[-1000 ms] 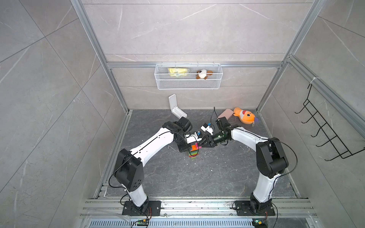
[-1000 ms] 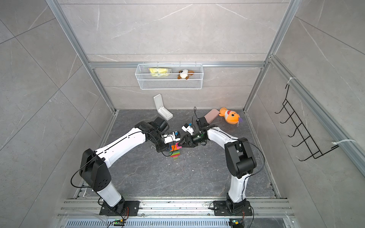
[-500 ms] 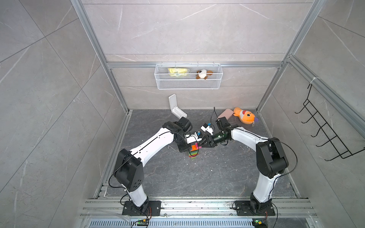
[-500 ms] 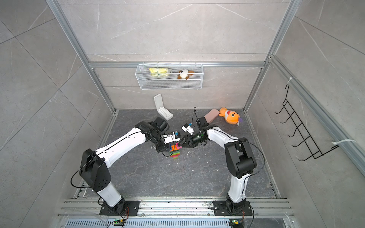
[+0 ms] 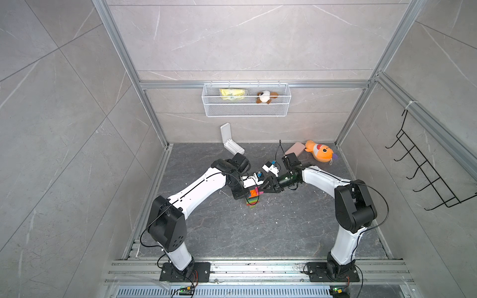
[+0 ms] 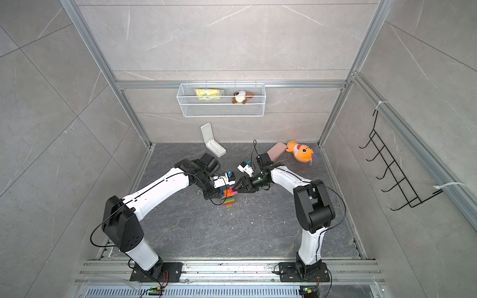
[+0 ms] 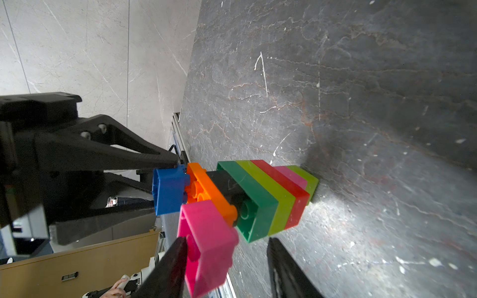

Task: Assemble a carrot with lego
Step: Assemble the lego brick with the lego brick.

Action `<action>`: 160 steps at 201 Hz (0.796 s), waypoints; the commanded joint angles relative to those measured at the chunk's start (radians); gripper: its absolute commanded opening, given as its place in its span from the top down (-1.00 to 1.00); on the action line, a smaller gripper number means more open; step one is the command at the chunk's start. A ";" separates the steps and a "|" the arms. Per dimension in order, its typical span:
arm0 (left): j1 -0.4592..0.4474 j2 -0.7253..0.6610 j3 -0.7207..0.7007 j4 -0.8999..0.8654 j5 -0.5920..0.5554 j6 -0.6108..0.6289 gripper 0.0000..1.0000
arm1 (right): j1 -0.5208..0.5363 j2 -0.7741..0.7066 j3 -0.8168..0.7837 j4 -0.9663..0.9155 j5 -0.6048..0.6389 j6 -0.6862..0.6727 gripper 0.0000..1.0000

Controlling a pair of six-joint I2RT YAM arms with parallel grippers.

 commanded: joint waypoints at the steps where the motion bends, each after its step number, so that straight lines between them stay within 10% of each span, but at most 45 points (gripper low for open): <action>1: 0.007 -0.002 0.006 -0.039 0.007 -0.003 0.94 | 0.009 0.014 0.015 -0.026 0.027 -0.012 -0.05; 160: 0.008 0.038 -0.002 -0.042 -0.029 -0.031 0.98 | 0.013 0.020 0.021 -0.031 0.029 -0.012 -0.05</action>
